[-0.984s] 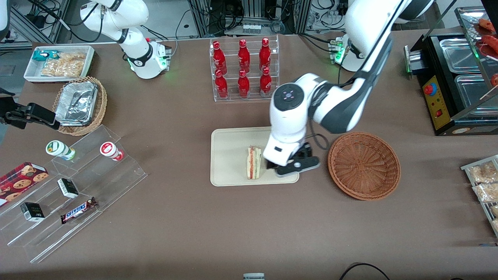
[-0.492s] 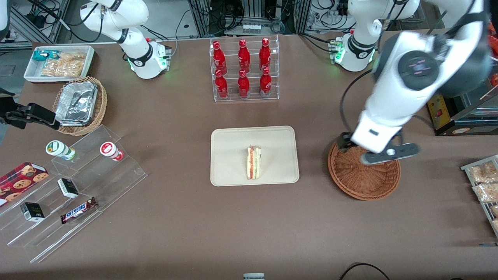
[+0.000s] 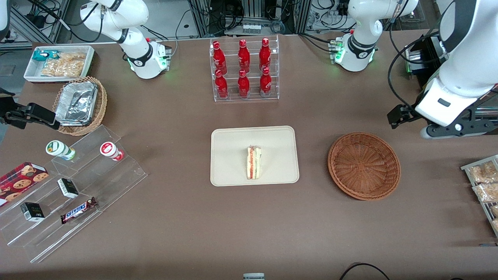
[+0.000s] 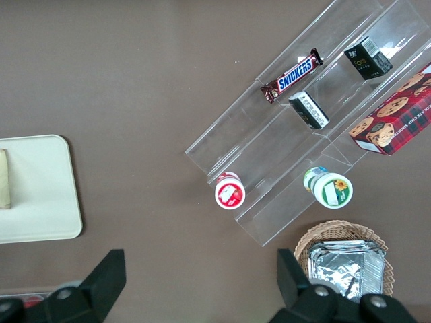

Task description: Place sandwich from basket to tray

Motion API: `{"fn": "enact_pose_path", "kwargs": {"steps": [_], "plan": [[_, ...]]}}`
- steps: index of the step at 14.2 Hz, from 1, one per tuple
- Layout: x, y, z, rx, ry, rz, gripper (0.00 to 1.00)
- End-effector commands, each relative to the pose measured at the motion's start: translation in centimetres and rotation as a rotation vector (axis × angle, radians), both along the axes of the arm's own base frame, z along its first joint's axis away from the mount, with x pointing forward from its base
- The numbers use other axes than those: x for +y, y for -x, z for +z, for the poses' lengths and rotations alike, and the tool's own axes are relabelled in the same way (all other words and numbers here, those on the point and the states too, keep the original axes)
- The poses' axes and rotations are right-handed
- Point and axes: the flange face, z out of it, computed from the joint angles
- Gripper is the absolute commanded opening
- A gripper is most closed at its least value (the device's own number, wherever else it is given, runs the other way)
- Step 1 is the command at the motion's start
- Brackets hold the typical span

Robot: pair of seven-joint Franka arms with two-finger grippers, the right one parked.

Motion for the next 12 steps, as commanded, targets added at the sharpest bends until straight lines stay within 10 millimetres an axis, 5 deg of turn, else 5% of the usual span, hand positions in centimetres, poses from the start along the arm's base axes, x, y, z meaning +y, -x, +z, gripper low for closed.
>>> {"fn": "enact_pose_path", "kwargs": {"steps": [1, 12], "plan": [[0.0, 2.2, 1.5, 0.013, 0.011, -0.024, 1.00], [0.5, 3.0, 2.6, 0.008, 0.030, -0.005, 1.00]]}}
